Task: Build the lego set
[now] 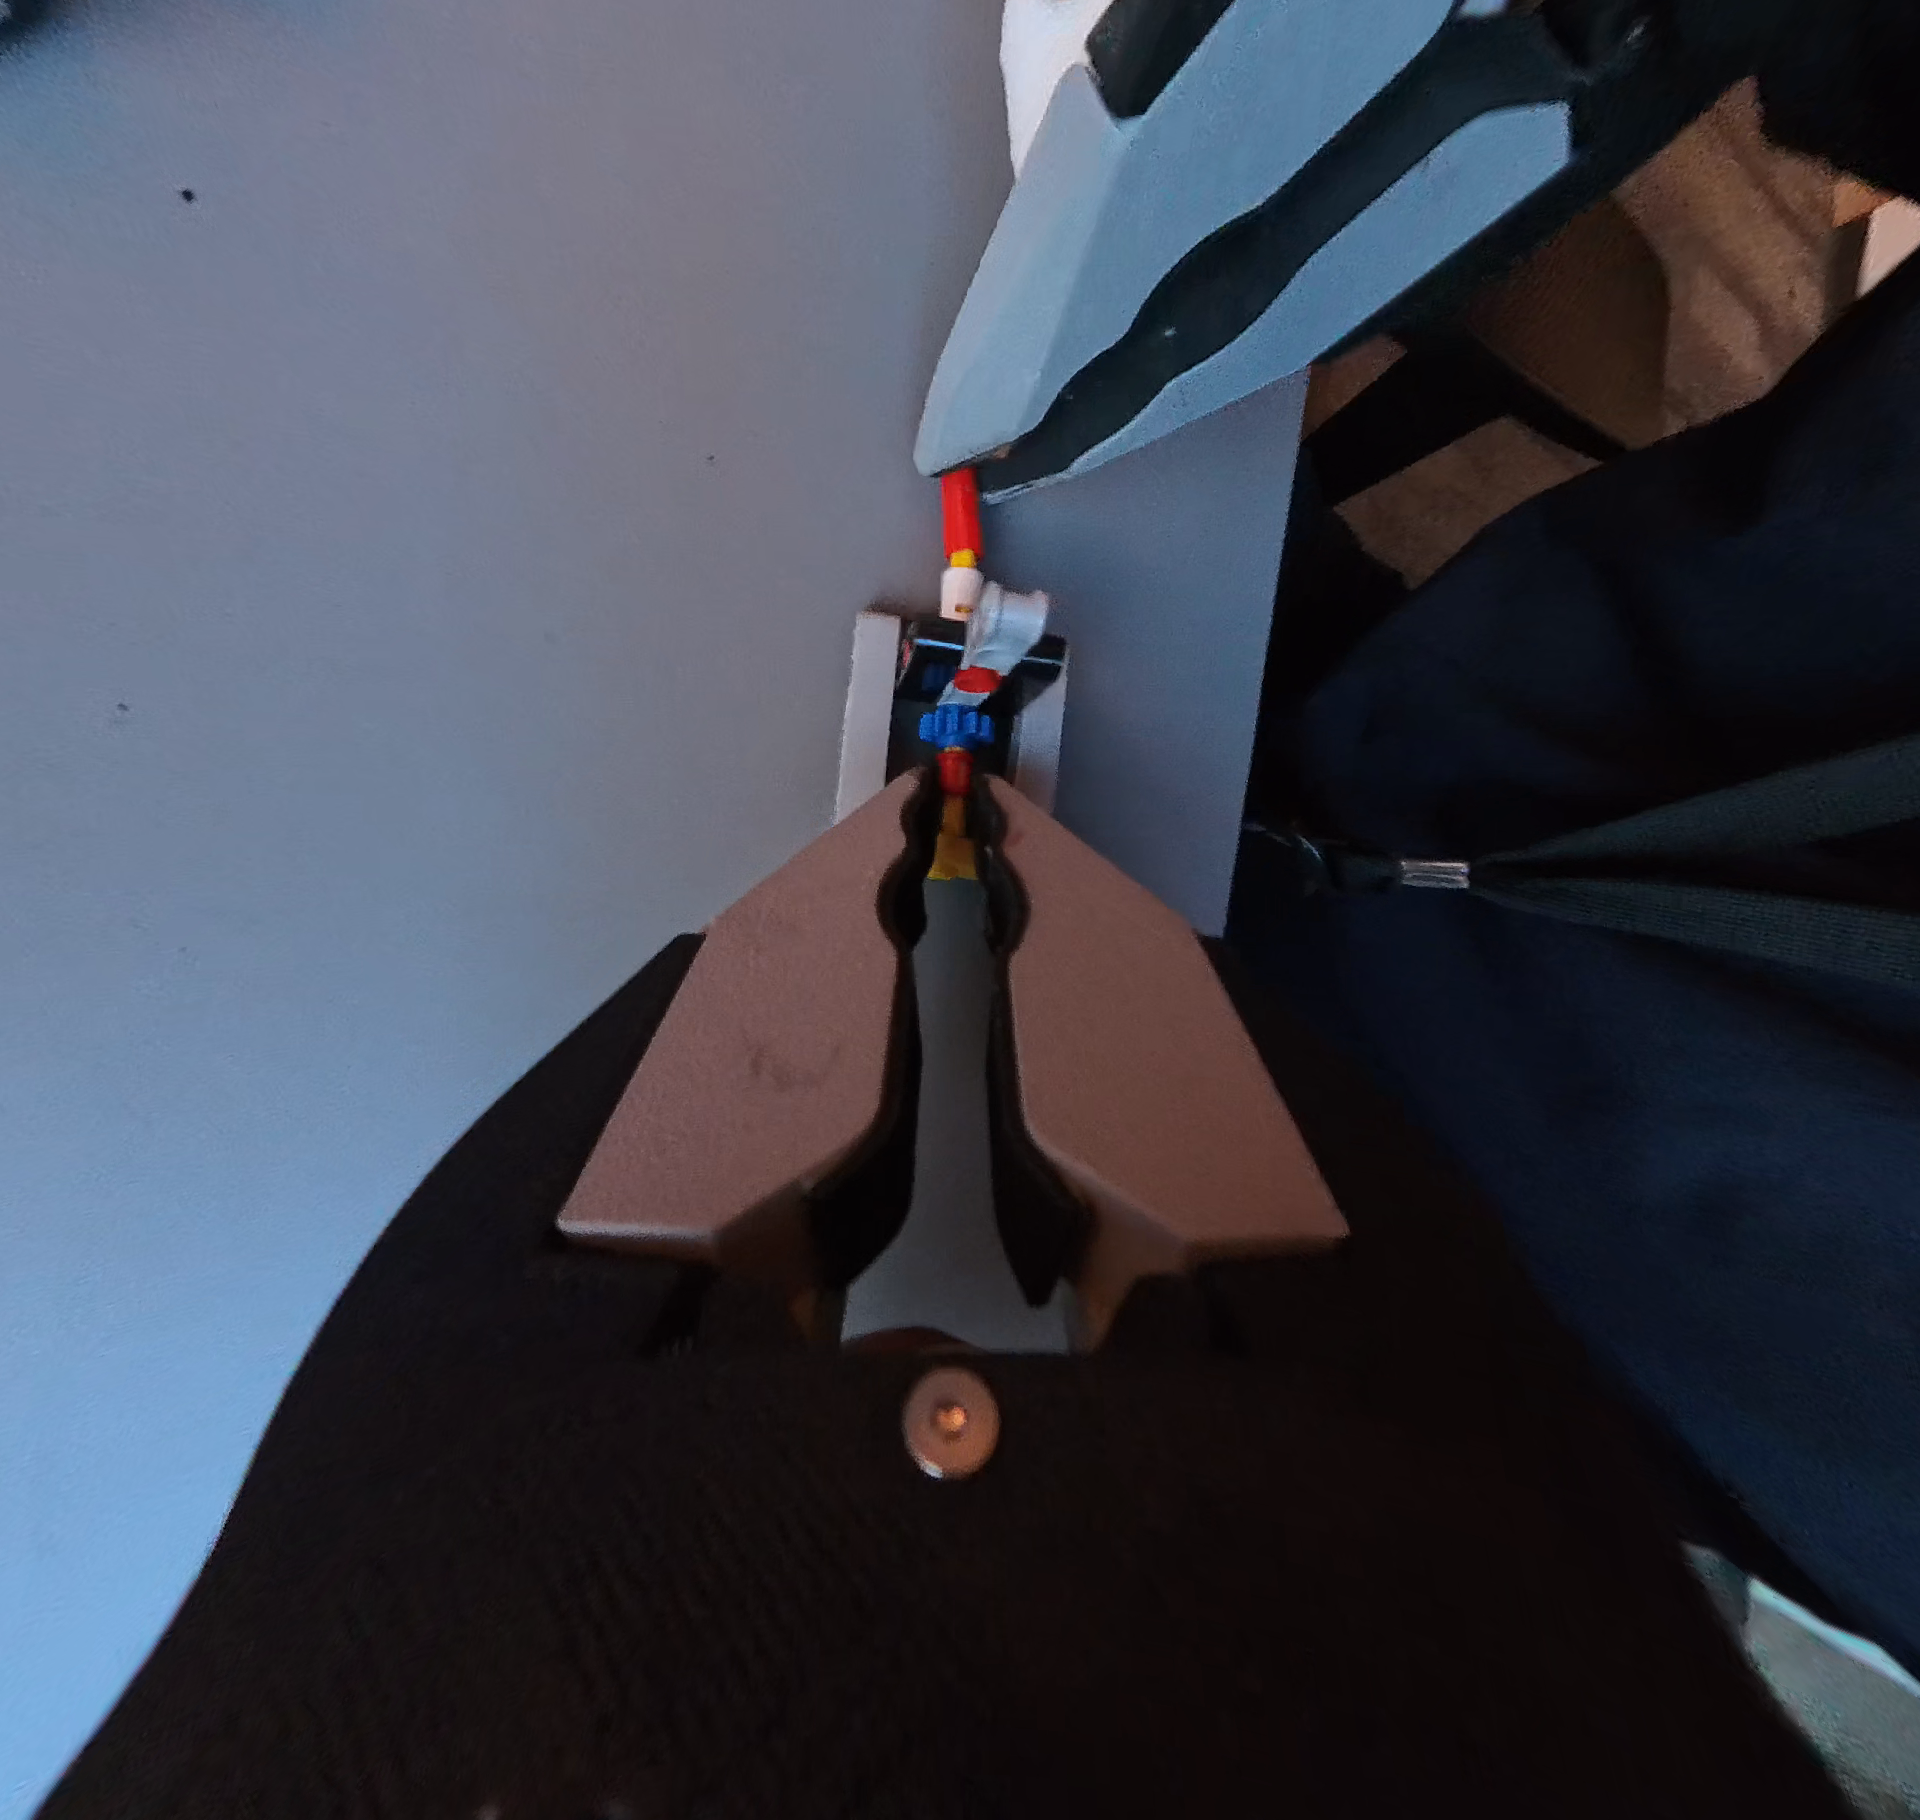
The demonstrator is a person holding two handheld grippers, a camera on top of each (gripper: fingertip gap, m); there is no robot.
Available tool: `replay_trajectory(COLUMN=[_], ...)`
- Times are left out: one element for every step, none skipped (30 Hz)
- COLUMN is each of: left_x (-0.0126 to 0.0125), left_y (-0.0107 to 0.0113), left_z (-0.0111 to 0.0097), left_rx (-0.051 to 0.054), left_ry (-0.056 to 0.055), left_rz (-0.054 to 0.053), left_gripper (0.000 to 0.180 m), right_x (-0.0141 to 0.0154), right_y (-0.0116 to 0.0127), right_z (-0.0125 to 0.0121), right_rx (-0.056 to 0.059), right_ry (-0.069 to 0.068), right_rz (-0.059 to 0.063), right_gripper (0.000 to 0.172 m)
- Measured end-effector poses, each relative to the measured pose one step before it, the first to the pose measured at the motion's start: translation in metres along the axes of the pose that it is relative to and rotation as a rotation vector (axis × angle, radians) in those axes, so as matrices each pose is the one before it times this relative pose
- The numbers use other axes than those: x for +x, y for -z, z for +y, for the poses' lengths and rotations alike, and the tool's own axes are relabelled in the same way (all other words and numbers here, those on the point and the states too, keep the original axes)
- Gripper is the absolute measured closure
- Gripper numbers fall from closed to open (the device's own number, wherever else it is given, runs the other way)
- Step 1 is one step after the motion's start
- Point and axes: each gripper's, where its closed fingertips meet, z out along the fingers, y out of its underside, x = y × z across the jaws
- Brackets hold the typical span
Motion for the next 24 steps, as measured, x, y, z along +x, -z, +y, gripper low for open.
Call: replay_trajectory(left_x=[0.00040,0.00002,0.00026,0.00078,0.00154,0.00223,0.00222,0.00173,0.00125,0.00063,-0.00021,-0.00068,-0.00120,-0.00174,-0.00110,-0.00116,-0.00138,-0.00180,-0.00179,-0.00103,-0.00037,-0.00005,-0.00065,-0.00131], left_y=[0.00072,0.00080,0.00084,0.00078,0.00013,-0.00085,-0.00119,-0.00127,-0.00106,-0.00042,0.00014,0.00048,0.00114,0.00158,0.00144,0.00102,0.00064,0.00045,0.00057,0.00038,0.00034,0.00041,0.00071,0.00108], left_z=[-0.00120,-0.00074,-0.00077,-0.00045,-0.00009,0.00037,0.00026,-0.00031,-0.00034,-0.00021,-0.00001,0.00003,-0.00054,-0.00012,0.00050,-0.00016,-0.00097,-0.00118,-0.00104,-0.00063,0.00003,0.00030,0.00021,-0.00008], left_rx=[0.0204,0.0188,0.0202,0.0165,0.0139,0.0083,0.0064,0.0088,0.0088,0.0073,0.0055,0.0054,0.0094,0.0070,0.0040,0.0095,0.0127,0.0117,0.0086,0.0050,0.0047,0.0049,0.0049,0.0067], left_ry=[0.0275,0.0326,0.0327,0.0295,0.0214,0.0134,0.0115,0.0130,0.0138,0.0126,0.0046,-0.0032,-0.0055,-0.0047,-0.0045,-0.0070,-0.0114,-0.0151,-0.0092,-0.0115,-0.0176,-0.0131,-0.0131,-0.0182], left_rz=[0.0172,0.0237,0.0263,0.0259,0.0231,0.0216,0.0188,0.0163,0.0150,0.0083,-0.0044,-0.0138,-0.0183,-0.0171,-0.0091,-0.0082,-0.0125,-0.0173,-0.0167,-0.0116,-0.0076,-0.0056,-0.0099,-0.0178], left_gripper=[0.177,0.177,0.177,0.177,0.177,0.177,0.177,0.177,0.177,0.177,0.177,0.176,0.176,0.176,0.177,0.177,0.176,0.176,0.176,0.176,0.176,0.176,0.176,0.175], right_x=[0.00308,0.00294,0.00137,0.00178,0.00210,0.00062,0.00014,0.00042,0.00021,-0.00002,-0.00054,-0.00093,-0.00122,-0.00008,0.00237,0.00218,0.00201,0.00295,0.00327,0.00326,0.00404,0.00350,0.00318,0.00450], right_y=[-0.00083,-0.00064,-0.00010,0.00005,0.00006,0.00020,0.00027,0.00048,0.00058,0.00096,0.00117,0.00144,0.00207,0.00230,0.00187,0.00103,0.00013,-0.00038,0.00010,0.00138,0.00294,0.00441,0.00535,0.00595], right_z=[0.00060,0.00047,0.00002,0.00026,0.00053,-0.00014,-0.00011,-0.00021,-0.00039,-0.00075,0.00014,0.00169,0.00262,0.00331,0.00454,0.00475,0.00522,0.00547,0.00450,0.00210,-0.00059,-0.00256,-0.00404,-0.00434], right_rx=[0.0022,-0.0054,-0.0115,-0.0178,-0.0184,-0.0155,-0.0218,-0.0284,-0.0282,-0.0204,-0.0169,-0.0165,-0.0117,-0.0049,-0.0032,0.0039,0.0063,0.0065,0.0147,0.0312,0.0481,0.0558,0.0550,0.0488], right_ry=[0.0053,0.0265,0.0341,0.0355,0.0414,0.0541,0.0597,0.0578,0.0478,0.0333,0.0162,-0.0013,-0.0181,-0.0336,-0.0406,-0.0408,-0.0468,-0.0501,-0.0527,-0.0614,-0.0710,-0.0734,-0.0710,-0.0643], right_rz=[0.0494,0.0671,0.0672,0.0738,0.0791,0.0710,0.0648,0.0574,0.0439,0.0290,0.0122,-0.0068,-0.0215,-0.0198,-0.0064,-0.0083,-0.0089,-0.0006,0.0047,0.0059,0.0086,0.0028,-0.0011,0.0086], right_gripper=[0.169,0.169,0.169,0.169,0.169,0.168,0.168,0.168,0.168,0.168,0.168,0.168,0.168,0.168,0.168,0.168,0.168,0.168,0.168,0.168,0.168,0.168,0.168,0.168])
